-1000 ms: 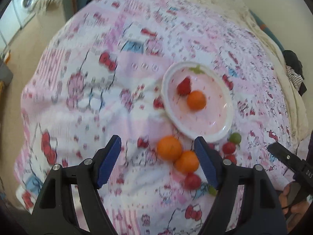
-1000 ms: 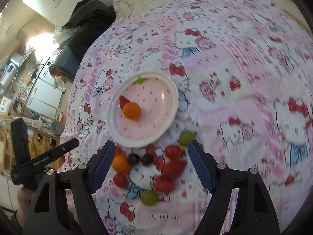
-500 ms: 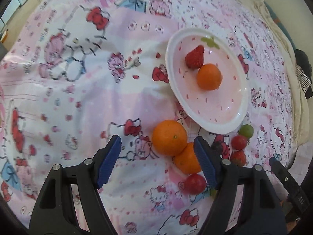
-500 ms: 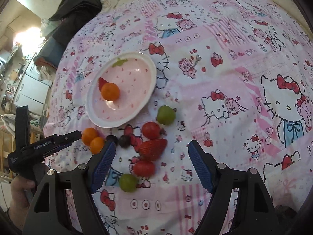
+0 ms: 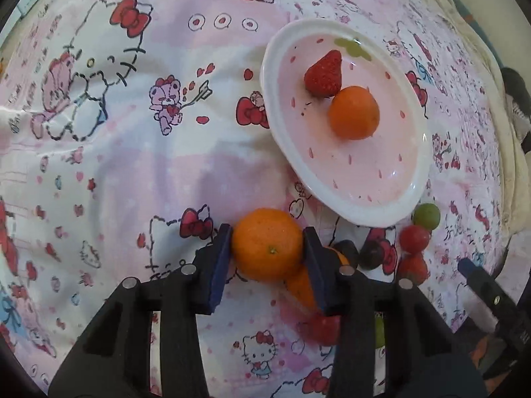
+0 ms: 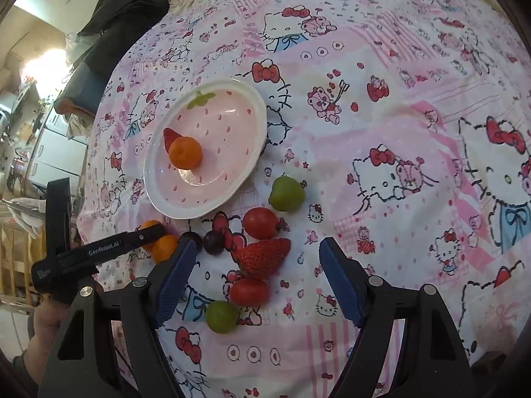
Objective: Organize fruits
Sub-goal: 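Grasp a large orange with the left tool while the right tool grasps a strawberry, then drop the orange onto the plate with the left tool while the right drops the strawberry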
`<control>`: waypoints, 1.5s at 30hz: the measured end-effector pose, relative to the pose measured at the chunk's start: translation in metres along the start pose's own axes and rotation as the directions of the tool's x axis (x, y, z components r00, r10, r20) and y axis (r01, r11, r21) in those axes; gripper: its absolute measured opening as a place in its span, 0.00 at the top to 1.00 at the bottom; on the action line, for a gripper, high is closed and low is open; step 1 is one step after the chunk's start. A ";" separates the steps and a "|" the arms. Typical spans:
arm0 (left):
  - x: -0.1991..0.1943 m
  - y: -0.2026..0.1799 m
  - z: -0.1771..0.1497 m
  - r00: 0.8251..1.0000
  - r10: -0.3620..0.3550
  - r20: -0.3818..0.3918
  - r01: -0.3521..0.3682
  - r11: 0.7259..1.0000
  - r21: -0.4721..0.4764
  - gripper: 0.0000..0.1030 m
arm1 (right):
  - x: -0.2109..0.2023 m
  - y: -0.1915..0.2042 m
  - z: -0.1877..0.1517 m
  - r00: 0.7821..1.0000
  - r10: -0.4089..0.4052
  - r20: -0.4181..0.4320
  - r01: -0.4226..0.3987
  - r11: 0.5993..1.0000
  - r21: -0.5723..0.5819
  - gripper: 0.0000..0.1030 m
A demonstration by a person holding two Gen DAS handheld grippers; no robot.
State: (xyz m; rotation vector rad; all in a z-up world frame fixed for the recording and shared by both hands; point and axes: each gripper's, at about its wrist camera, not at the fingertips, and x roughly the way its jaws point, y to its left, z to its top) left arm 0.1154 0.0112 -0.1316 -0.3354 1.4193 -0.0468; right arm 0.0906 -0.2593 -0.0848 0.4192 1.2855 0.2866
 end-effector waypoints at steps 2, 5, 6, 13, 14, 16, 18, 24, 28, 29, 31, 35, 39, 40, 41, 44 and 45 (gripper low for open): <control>-0.013 -0.006 -0.005 0.999 0.028 0.031 -0.029 0.999 0.029 0.63 | 0.003 -0.003 0.002 1.000 0.021 -0.012 -0.021 0.999 0.031 0.23; -0.034 -0.007 -0.013 0.994 0.056 0.098 -0.063 0.996 0.065 0.63 | 0.009 -0.009 0.003 0.997 0.062 -0.040 -0.058 0.995 0.084 0.27; -0.037 -0.008 -0.011 0.991 0.065 0.113 -0.074 0.994 0.075 0.63 | 0.012 -0.010 0.003 0.997 0.065 -0.051 -0.060 0.994 0.093 0.39; -0.060 0.002 -0.018 0.989 0.053 0.134 -0.062 0.996 0.063 0.63 | 0.043 -0.002 -0.003 0.985 -0.012 -0.170 0.022 0.998 0.058 0.46; -0.060 0.003 -0.019 0.990 0.050 0.130 -0.058 0.997 0.057 0.63 | 0.047 -0.001 -0.003 0.983 -0.014 -0.181 0.025 0.998 0.056 0.46; -0.060 0.006 -0.021 0.992 0.040 0.120 -0.047 0.998 0.049 0.63 | 0.055 0.000 -0.002 0.980 -0.038 -0.195 0.049 0.998 0.050 0.46; -0.058 0.003 -0.023 0.992 0.042 0.121 -0.048 0.998 0.049 0.63 | 0.061 0.001 0.000 0.977 -0.048 -0.210 0.061 0.997 0.057 0.46; -0.053 0.005 -0.022 0.991 0.055 0.123 -0.060 0.997 0.043 0.63 | 0.065 0.002 0.001 0.975 -0.078 -0.208 0.089 0.995 0.041 0.58; -0.050 0.008 -0.019 0.991 0.060 0.119 -0.063 0.998 0.029 0.63 | 0.050 -0.001 -0.003 0.981 -0.060 -0.187 0.066 0.997 0.030 0.60; -0.049 0.008 -0.019 0.992 0.054 0.116 -0.057 0.998 0.023 0.63 | 0.046 -0.003 -0.004 0.983 -0.048 -0.178 0.056 0.998 0.036 0.60; -0.048 0.009 -0.020 0.992 0.056 0.115 -0.058 0.998 0.020 0.63 | 0.035 -0.007 -0.005 0.988 -0.013 -0.153 0.021 0.998 0.054 0.60; -0.048 0.011 -0.022 0.992 0.057 0.116 -0.059 0.998 0.013 0.63 | 0.013 -0.014 -0.007 0.996 0.017 -0.091 -0.012 0.998 0.064 0.60; -0.056 0.010 -0.022 0.990 0.047 0.136 -0.049 0.999 0.011 0.63 | -0.006 -0.019 -0.007 0.997 0.070 -0.039 -0.066 0.993 0.098 0.60; -0.059 0.009 -0.021 0.988 0.047 0.145 -0.050 0.999 0.016 0.63 | -0.009 -0.017 -0.006 0.997 0.075 -0.026 -0.073 0.993 0.091 0.60; -0.061 0.009 -0.019 0.987 0.051 0.155 -0.055 0.998 0.020 0.63 | -0.013 -0.015 -0.005 0.997 0.079 -0.011 -0.078 0.994 0.082 0.60; -0.074 0.008 -0.007 0.984 0.030 0.178 -0.034 0.999 0.019 0.63 | -0.027 -0.007 0.004 0.995 0.081 0.052 -0.083 0.996 0.038 0.60; -0.079 0.008 -0.002 0.982 0.023 0.188 -0.027 0.999 0.020 0.63 | -0.031 -0.005 0.008 0.994 0.085 0.070 -0.087 0.996 0.028 0.60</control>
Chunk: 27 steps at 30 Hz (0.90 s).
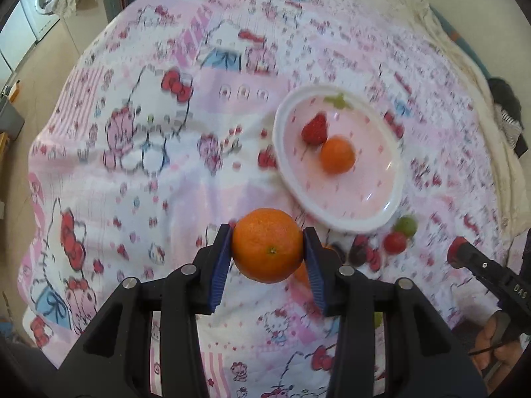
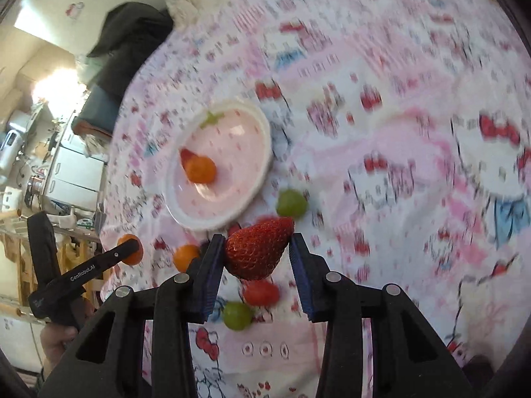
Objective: Organize fruits
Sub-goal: 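Drop the orange onto the plate with the left tool while the right drops the strawberry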
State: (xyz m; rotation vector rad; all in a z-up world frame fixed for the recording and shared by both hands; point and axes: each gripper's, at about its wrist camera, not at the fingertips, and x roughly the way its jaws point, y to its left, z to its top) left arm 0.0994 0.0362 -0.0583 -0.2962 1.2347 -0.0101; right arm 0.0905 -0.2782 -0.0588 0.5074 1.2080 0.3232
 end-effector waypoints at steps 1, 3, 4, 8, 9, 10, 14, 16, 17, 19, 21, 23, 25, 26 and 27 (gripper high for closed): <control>-0.005 -0.001 0.007 1.000 -0.004 0.017 0.003 1.000 0.004 0.63 | -0.003 0.003 0.006 1.000 0.011 0.018 -0.011 1.000 -0.008 0.60; -0.014 -0.005 0.020 0.998 0.005 0.062 -0.007 1.000 0.022 0.63 | -0.005 0.009 0.018 0.999 0.035 0.039 -0.034 0.999 -0.024 0.60; -0.018 -0.006 0.028 0.996 0.010 0.088 -0.013 0.999 0.033 0.63 | -0.006 0.012 0.025 0.998 0.045 0.049 -0.044 0.998 -0.036 0.60; -0.015 -0.016 0.052 0.992 -0.025 0.123 0.014 0.996 0.088 0.63 | 0.002 0.027 0.049 0.994 0.078 0.072 -0.072 0.994 -0.076 0.60; -0.013 -0.018 0.056 0.992 -0.028 0.122 0.016 0.995 0.099 0.63 | 0.005 0.030 0.055 0.994 0.082 0.075 -0.076 0.993 -0.086 0.60; -0.010 -0.021 0.061 0.992 -0.026 0.125 0.013 0.994 0.108 0.63 | 0.010 0.034 0.062 0.994 0.085 0.074 -0.077 0.992 -0.097 0.60; 0.010 -0.031 0.079 0.993 -0.021 0.117 0.004 0.990 0.142 0.63 | 0.030 0.038 0.082 0.995 0.072 0.063 -0.063 0.990 -0.126 0.60; 0.023 -0.034 0.084 0.995 -0.042 0.093 0.029 0.989 0.145 0.63 | 0.043 0.037 0.092 0.997 0.051 0.056 -0.043 0.990 -0.135 0.60; 0.028 -0.036 0.087 0.995 -0.048 0.085 0.035 0.988 0.148 0.63 | 0.048 0.037 0.096 0.998 0.030 0.052 -0.022 0.989 -0.143 0.60; 0.042 -0.038 0.092 0.997 -0.040 0.069 0.029 0.988 0.154 0.63 | 0.062 0.040 0.103 0.999 -0.026 0.045 0.034 0.982 -0.185 0.60; 0.057 -0.039 0.096 0.998 -0.031 0.045 0.023 0.987 0.157 0.63 | 0.075 0.040 0.108 0.999 -0.046 0.028 0.051 0.977 -0.209 0.60; 0.071 -0.039 0.099 0.999 -0.035 0.028 0.030 0.987 0.156 0.63 | 0.087 0.040 0.111 0.999 -0.053 0.011 0.054 0.973 -0.225 0.60; 0.081 -0.038 0.100 1.000 -0.023 0.008 0.022 0.989 0.150 0.63 | 0.097 0.040 0.112 0.998 -0.059 -0.008 0.056 0.970 -0.236 0.60; 0.085 -0.037 0.100 1.000 -0.024 -0.003 0.024 0.989 0.144 0.63 | 0.101 0.040 0.113 0.998 -0.054 -0.014 0.049 0.970 -0.238 0.60; 0.087 -0.036 0.100 1.000 -0.028 -0.009 0.029 0.990 0.139 0.63 | 0.104 0.041 0.114 0.999 -0.049 -0.019 0.043 0.969 -0.242 0.60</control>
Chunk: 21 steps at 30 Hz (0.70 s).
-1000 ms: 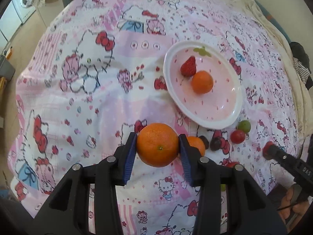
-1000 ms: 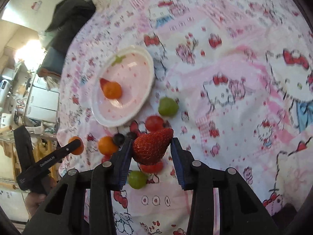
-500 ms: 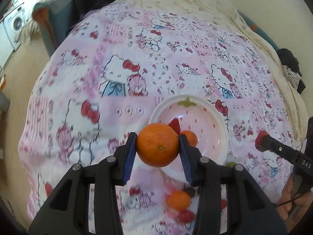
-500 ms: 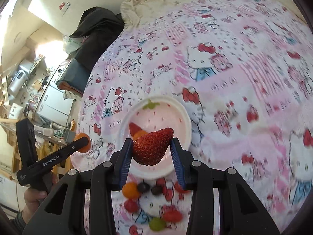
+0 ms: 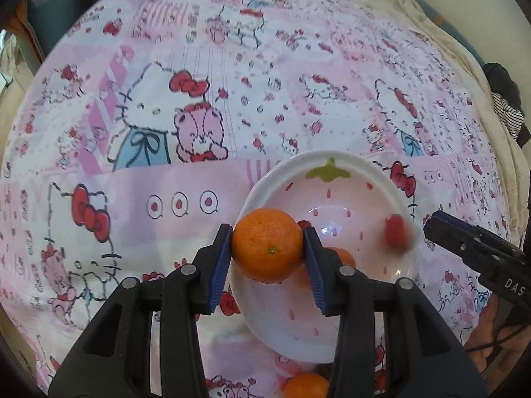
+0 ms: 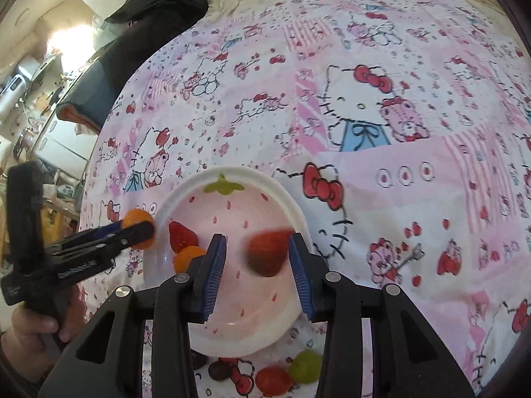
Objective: Organize fruits
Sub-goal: 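Drop the orange onto the plate with the left tool while the right drops the strawberry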
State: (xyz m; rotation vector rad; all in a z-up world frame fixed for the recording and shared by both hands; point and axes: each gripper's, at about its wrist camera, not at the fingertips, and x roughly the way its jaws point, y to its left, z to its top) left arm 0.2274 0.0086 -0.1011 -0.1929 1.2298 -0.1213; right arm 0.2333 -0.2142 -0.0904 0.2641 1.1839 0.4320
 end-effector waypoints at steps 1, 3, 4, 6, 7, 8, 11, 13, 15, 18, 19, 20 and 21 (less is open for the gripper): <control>0.003 0.001 0.000 1.000 -0.004 -0.007 0.004 1.000 -0.005 0.63 | 0.002 0.001 0.001 1.000 0.001 -0.002 -0.001 1.000 -0.003 0.60; 0.006 0.001 0.001 1.000 -0.002 -0.011 0.002 1.000 0.000 0.63 | 0.008 0.001 0.003 1.000 0.002 -0.012 -0.002 1.000 -0.004 0.60; 0.007 0.001 0.000 1.000 0.004 -0.013 -0.004 1.000 0.004 0.62 | 0.011 -0.001 0.003 1.000 0.002 -0.022 -0.002 1.000 0.000 0.60; 0.006 0.003 0.001 1.000 -0.002 -0.011 0.002 1.000 -0.008 0.62 | 0.014 -0.004 0.003 0.999 0.008 -0.034 -0.007 1.000 0.016 0.60; 0.006 0.003 0.002 1.000 -0.014 -0.011 0.014 1.000 -0.013 0.62 | 0.014 -0.005 0.003 0.999 0.011 -0.035 -0.011 1.000 0.024 0.60; 0.005 0.002 0.003 0.999 -0.031 -0.011 0.030 0.999 -0.012 0.62 | 0.014 -0.006 0.004 0.999 0.016 -0.033 -0.015 0.999 0.031 0.60; 0.006 -0.002 0.003 1.000 -0.029 -0.007 0.029 1.000 0.004 0.62 | 0.011 -0.008 0.006 0.999 0.024 -0.024 -0.023 0.999 0.045 0.57; 0.007 -0.005 0.002 1.000 -0.024 -0.011 0.024 1.000 0.015 0.62 | 0.009 -0.010 0.006 0.999 0.031 -0.019 -0.030 0.998 0.056 0.57; 0.006 -0.007 0.002 1.000 -0.019 -0.012 0.019 0.999 0.026 0.59 | 0.008 -0.010 0.006 0.999 0.035 -0.018 -0.033 0.997 0.063 0.57; 0.000 -0.008 0.002 0.999 -0.044 0.002 0.044 0.999 0.025 0.34 | 0.007 -0.014 0.007 0.999 0.049 -0.024 -0.047 0.995 0.087 0.57; -0.004 -0.009 0.002 0.999 -0.043 0.020 0.042 0.999 0.024 0.27 | 0.006 -0.016 0.008 0.998 0.060 -0.025 -0.057 0.993 0.101 0.53; -0.006 -0.009 0.003 0.999 -0.037 0.032 0.036 0.999 0.024 0.25 | 0.005 -0.018 0.008 0.997 0.072 -0.022 -0.069 0.991 0.115 0.48; -0.007 -0.009 0.003 0.999 -0.029 0.039 0.028 0.999 0.023 0.23 | 0.004 -0.019 0.008 0.997 0.076 -0.017 -0.074 0.990 0.123 0.39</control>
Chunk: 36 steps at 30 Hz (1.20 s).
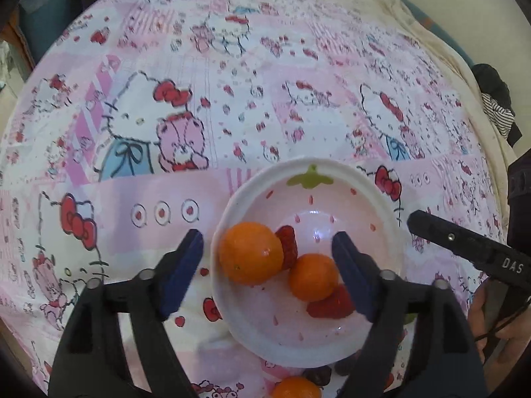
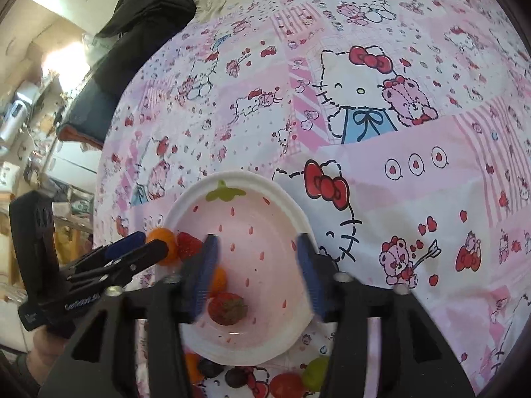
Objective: Organize fruits
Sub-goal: 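Drop the orange onto the plate with the left tool while the right drops the strawberry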
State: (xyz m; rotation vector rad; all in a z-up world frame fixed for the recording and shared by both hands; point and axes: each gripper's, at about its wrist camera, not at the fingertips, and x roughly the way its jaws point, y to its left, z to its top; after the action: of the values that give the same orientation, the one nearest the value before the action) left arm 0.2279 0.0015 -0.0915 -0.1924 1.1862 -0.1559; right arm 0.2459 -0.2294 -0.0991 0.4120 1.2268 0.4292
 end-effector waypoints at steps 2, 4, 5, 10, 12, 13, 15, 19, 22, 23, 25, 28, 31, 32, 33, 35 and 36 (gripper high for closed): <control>-0.003 0.001 0.000 1.000 -0.012 0.003 0.012 1.000 -0.018 0.23 | -0.002 -0.001 0.000 1.000 0.003 0.008 -0.003 1.000 0.008 0.35; -0.005 0.001 0.000 1.000 -0.009 0.004 0.009 1.000 -0.020 0.23 | -0.003 -0.001 0.000 1.000 0.002 0.001 -0.002 1.000 0.006 0.35; -0.006 0.001 0.000 1.000 0.007 0.006 -0.007 1.000 -0.013 0.23 | -0.004 0.000 0.000 1.000 0.004 0.003 -0.004 1.000 0.007 0.35; -0.010 0.009 -0.007 1.000 0.030 -0.001 -0.030 0.999 -0.043 0.23 | -0.017 0.004 -0.004 0.999 -0.001 0.035 0.001 1.000 -0.003 0.22; -0.014 0.013 -0.011 0.999 0.035 -0.007 -0.035 0.997 -0.065 0.23 | -0.023 0.006 -0.009 0.999 0.001 0.046 -0.001 1.000 -0.001 0.18; -0.018 0.015 -0.014 0.999 0.036 -0.011 -0.037 0.996 -0.079 0.23 | -0.027 0.007 -0.012 0.999 0.003 0.049 -0.003 1.000 0.000 0.18; -0.025 0.016 -0.019 1.000 0.026 -0.014 -0.028 0.994 -0.102 0.23 | -0.033 0.011 -0.017 0.999 0.004 0.053 -0.003 1.000 -0.005 0.18; -0.040 0.013 -0.030 0.999 0.039 -0.031 -0.043 0.993 -0.107 0.23 | -0.048 0.023 -0.026 0.997 0.003 0.082 0.000 0.999 -0.036 0.18; -0.052 0.013 -0.039 0.999 0.047 -0.023 -0.049 0.994 -0.101 0.23 | -0.056 0.027 -0.034 0.996 0.006 0.091 -0.003 0.999 -0.036 0.18; -0.057 0.014 -0.045 0.998 0.055 -0.018 -0.056 0.993 -0.104 0.23 | -0.058 0.028 -0.037 0.996 0.007 0.092 -0.004 0.999 -0.034 0.18; -0.064 0.017 -0.053 0.998 0.054 -0.016 -0.056 0.992 -0.113 0.23 | -0.063 0.029 -0.044 0.995 0.003 0.096 0.000 0.999 -0.037 0.18; -0.072 0.021 -0.065 0.999 0.045 -0.019 -0.047 0.990 -0.130 0.23 | -0.073 0.029 -0.057 0.995 -0.009 0.104 0.012 0.999 -0.030 0.18; -0.077 0.023 -0.076 0.999 0.049 -0.020 -0.052 0.989 -0.139 0.23 | -0.083 0.027 -0.070 0.994 0.001 0.110 0.000 1.000 -0.011 0.18; -0.078 0.024 -0.081 0.999 0.045 -0.024 -0.048 0.989 -0.141 0.23 | -0.087 0.027 -0.075 0.993 0.004 0.114 -0.003 1.000 -0.005 0.18; -0.079 0.024 -0.085 0.999 0.041 -0.029 -0.045 0.989 -0.143 0.23 | -0.090 0.026 -0.080 0.993 0.007 0.115 -0.007 1.000 0.002 0.18; -0.076 0.023 -0.094 0.998 0.031 -0.046 -0.037 0.988 -0.149 0.23 | -0.096 0.024 -0.090 0.993 0.015 0.121 -0.018 1.000 0.018 0.18; -0.076 0.022 -0.098 0.998 0.027 -0.051 -0.035 0.988 -0.148 0.23 | -0.100 0.023 -0.096 0.992 0.018 0.125 -0.022 0.999 0.030 0.18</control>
State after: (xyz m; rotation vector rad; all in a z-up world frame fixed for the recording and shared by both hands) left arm 0.1094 0.0330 -0.0636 -0.3028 1.2501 -0.0446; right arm 0.1244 -0.2557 -0.0341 0.4718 1.1096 0.3957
